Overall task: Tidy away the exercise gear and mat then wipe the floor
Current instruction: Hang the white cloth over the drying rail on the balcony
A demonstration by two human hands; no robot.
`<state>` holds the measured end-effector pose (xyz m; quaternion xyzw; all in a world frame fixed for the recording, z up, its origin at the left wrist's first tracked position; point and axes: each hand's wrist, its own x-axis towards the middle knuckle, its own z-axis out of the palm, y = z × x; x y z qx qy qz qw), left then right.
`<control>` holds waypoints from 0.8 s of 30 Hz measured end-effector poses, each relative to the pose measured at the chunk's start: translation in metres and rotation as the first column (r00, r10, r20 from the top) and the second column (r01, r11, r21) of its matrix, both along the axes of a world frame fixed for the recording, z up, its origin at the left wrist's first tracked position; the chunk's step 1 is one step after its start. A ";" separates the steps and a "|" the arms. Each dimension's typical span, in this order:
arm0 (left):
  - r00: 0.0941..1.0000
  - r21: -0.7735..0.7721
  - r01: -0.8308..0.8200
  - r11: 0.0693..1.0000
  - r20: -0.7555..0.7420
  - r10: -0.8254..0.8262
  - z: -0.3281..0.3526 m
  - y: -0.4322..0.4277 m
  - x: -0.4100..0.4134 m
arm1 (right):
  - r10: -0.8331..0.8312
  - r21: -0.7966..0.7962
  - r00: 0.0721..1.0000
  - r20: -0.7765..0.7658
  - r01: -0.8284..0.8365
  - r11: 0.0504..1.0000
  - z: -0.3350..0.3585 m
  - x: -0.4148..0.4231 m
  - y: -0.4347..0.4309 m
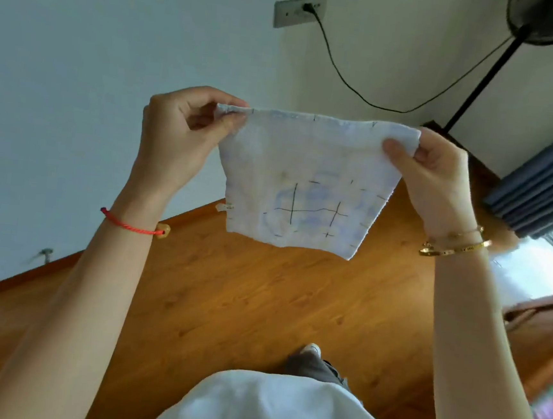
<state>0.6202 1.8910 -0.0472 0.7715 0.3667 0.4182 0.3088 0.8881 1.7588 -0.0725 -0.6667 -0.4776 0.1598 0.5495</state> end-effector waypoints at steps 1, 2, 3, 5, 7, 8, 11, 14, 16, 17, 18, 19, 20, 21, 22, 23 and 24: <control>0.999 0.013 0.032 0.999 0.004 -0.032 0.002 -0.002 0.029 | -0.022 0.005 1.000 -0.018 0.022 1.000 0.004 0.022 -0.014; 0.998 0.021 0.066 0.998 0.009 -0.066 0.003 -0.005 0.058 | -0.048 0.006 0.998 -0.038 0.048 0.999 0.007 0.045 -0.029; 0.995 0.020 0.099 0.995 0.015 -0.099 0.004 -0.010 0.087 | -0.077 0.008 0.995 -0.058 0.077 0.997 0.009 0.067 -0.042; 0.985 0.006 0.167 0.986 0.030 -0.167 0.005 -0.015 0.143 | -0.135 0.026 0.986 -0.100 0.138 0.990 0.012 0.110 -0.065; 0.971 -0.015 0.234 0.972 0.044 -0.233 0.004 -0.018 0.199 | -0.198 0.026 0.972 -0.126 0.203 0.979 0.011 0.152 -0.084; 0.962 -0.022 0.268 0.963 0.049 -0.267 0.004 -0.019 0.225 | -0.233 0.022 0.964 -0.129 0.238 0.971 0.010 0.171 -0.092; 0.924 -0.046 0.381 0.923 0.059 -0.378 0.001 -0.020 0.302 | -0.337 0.017 0.928 -0.159 0.344 0.939 0.004 0.228 -0.112; 0.875 -0.091 0.484 0.870 0.082 -0.478 -0.005 -0.018 0.376 | -0.434 0.021 0.881 -0.190 0.446 0.895 -0.004 0.278 -0.130; 0.835 -0.118 0.550 0.827 0.096 -0.541 -0.009 -0.015 0.426 | -0.490 0.015 0.847 -0.205 0.503 0.864 -0.011 0.312 -0.140; 0.814 -0.128 0.581 0.804 0.100 -0.573 -0.012 -0.014 0.451 | -0.512 0.010 0.833 -0.208 0.525 0.851 -0.014 0.328 -0.144; 0.794 -0.133 0.609 0.782 0.100 -0.600 -0.014 -0.012 0.475 | -0.532 0.006 0.820 -0.212 0.546 0.838 -0.018 0.346 -0.147; 0.772 -0.135 0.636 0.760 0.098 -0.629 -0.017 -0.010 0.502 | -0.558 0.008 0.801 -0.219 0.573 0.819 -0.020 0.364 -0.150; 0.751 -0.134 0.660 0.739 0.092 -0.654 -0.018 -0.007 0.527 | -0.582 0.013 0.781 -0.227 0.600 0.800 -0.022 0.381 -0.151; 0.733 -0.130 0.680 0.722 0.086 -0.675 -0.019 -0.006 0.549 | -0.603 0.014 0.764 -0.229 0.622 0.783 -0.023 0.395 -0.151; 0.715 -0.126 0.698 0.704 0.081 -0.694 -0.019 -0.003 0.571 | -0.625 0.008 0.747 -0.225 0.643 0.766 -0.024 0.410 -0.152; 0.694 -0.129 0.718 0.684 0.078 -0.715 -0.018 -0.001 0.597 | -0.646 0.006 0.730 -0.221 0.664 0.748 -0.023 0.427 -0.153; 0.676 -0.135 0.735 0.664 0.076 -0.733 -0.017 0.000 0.619 | -0.665 0.004 0.714 -0.217 0.682 0.731 -0.020 0.442 -0.153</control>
